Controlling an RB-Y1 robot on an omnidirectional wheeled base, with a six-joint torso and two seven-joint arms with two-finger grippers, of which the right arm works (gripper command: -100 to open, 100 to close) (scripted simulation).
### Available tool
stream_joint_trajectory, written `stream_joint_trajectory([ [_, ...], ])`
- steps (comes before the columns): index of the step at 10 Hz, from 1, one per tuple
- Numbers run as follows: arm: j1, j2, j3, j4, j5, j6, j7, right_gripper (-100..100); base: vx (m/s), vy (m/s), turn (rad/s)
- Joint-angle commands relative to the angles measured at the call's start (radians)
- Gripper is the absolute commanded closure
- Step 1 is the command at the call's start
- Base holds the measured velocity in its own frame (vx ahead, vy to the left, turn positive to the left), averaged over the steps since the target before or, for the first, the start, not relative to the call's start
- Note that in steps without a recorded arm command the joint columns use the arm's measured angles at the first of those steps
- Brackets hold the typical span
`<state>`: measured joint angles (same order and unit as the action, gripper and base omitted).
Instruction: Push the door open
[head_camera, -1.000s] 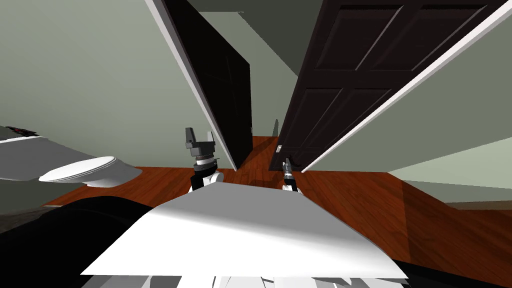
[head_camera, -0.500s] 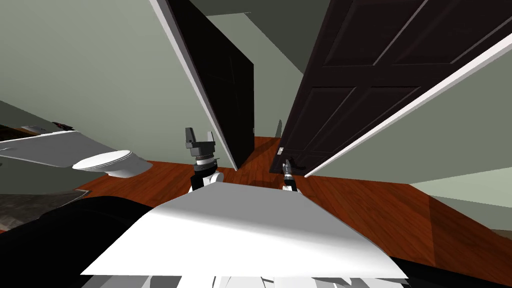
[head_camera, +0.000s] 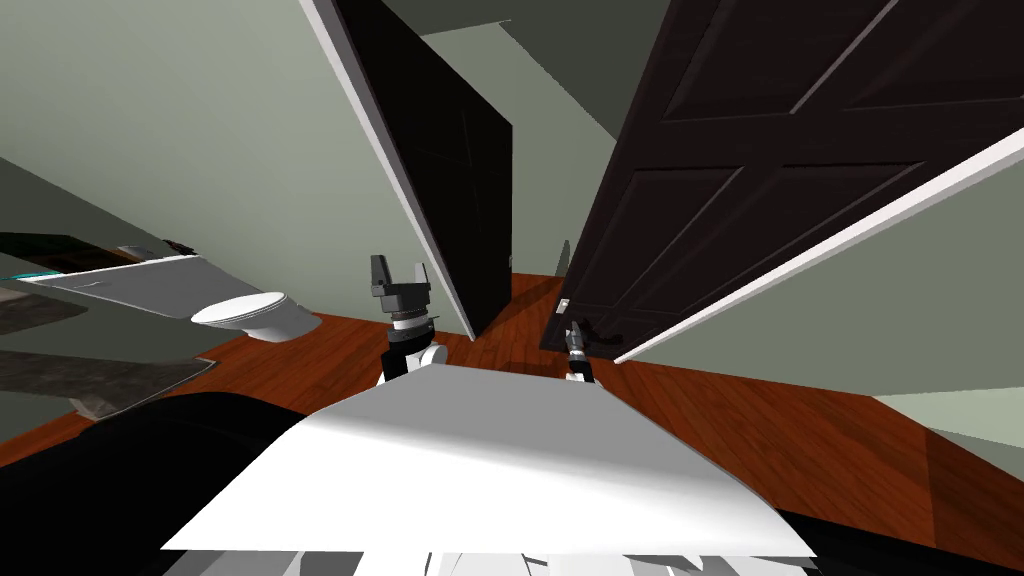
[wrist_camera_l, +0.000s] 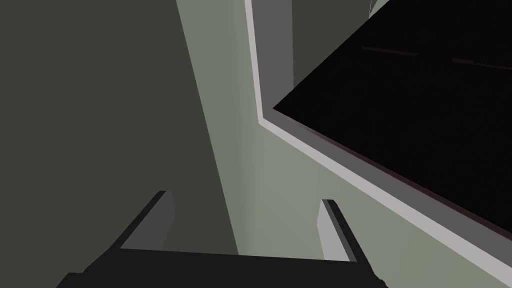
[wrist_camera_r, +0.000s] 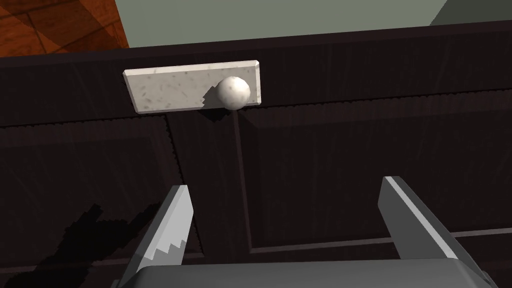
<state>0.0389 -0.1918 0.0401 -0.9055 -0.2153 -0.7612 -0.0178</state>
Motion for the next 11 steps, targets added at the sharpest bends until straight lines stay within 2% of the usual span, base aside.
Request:
stream_joint_trajectory([
  [1,-0.015,-0.001,0.000,0.034,-0.005,-0.005,-0.003,-100,0.053,-0.092,0.126],
  [6,-0.051,-0.007,-0.001,0.137,-0.021,-0.019,-0.015,-100,0.053,-0.091,0.124],
  [8,-0.052,-0.005,-0.003,0.136,-0.020,-0.022,-0.013,-100,0.066,-0.028,0.021],
  [11,-0.057,-0.002,-0.009,0.144,-0.021,-0.023,-0.010,-100,0.190,-0.037,0.026],
])
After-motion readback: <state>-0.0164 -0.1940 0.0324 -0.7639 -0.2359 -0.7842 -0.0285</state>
